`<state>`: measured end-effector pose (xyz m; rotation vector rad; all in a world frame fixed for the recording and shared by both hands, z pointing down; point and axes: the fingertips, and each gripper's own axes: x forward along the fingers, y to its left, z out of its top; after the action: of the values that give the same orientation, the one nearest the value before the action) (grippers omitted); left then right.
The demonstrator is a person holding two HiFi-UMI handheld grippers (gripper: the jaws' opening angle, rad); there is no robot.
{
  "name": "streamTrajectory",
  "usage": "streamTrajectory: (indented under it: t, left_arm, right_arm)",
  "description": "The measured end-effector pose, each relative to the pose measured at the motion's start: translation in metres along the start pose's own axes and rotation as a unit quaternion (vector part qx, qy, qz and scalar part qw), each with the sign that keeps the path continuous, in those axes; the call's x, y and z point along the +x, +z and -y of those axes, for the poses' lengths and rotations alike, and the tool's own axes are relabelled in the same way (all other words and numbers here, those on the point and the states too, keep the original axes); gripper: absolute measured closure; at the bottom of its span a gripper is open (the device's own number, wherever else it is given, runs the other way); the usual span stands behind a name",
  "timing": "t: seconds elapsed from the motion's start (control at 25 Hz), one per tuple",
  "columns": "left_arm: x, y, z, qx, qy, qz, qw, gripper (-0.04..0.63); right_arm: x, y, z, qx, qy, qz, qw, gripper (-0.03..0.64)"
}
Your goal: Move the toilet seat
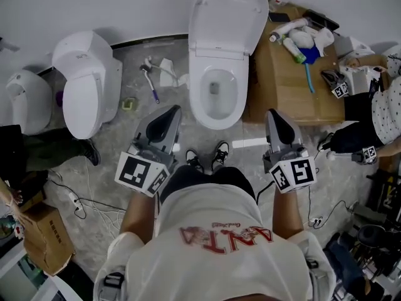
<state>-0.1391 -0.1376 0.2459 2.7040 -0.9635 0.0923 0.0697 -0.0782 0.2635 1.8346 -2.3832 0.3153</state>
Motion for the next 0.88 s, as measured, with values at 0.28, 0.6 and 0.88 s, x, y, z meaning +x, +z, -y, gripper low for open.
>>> streamTrajectory:
  t: [0.28,0.6,0.88]
  left_arm:
    - [0.041,-0.03,0.027,-0.016,0.022,-0.029,0.9992,0.586]
    - [0.055,-0.116,0.012,-0.072,0.05,-0.085,0.9926,0.584]
    - [0.056,-0.194,-0.037,-0.118,0.069,-0.13,0.982,0.583]
  right_arm:
    - [-0.004,-0.044,0.059,0.038,0.019,-0.023,0.999,0.615]
    - [0.019,-0.121,0.087,0.083,0.022,-0.089,0.992,0.614]
    - [0.058,-0.205,0.085,0.119,0.01,-0.138,0.983,0.612]
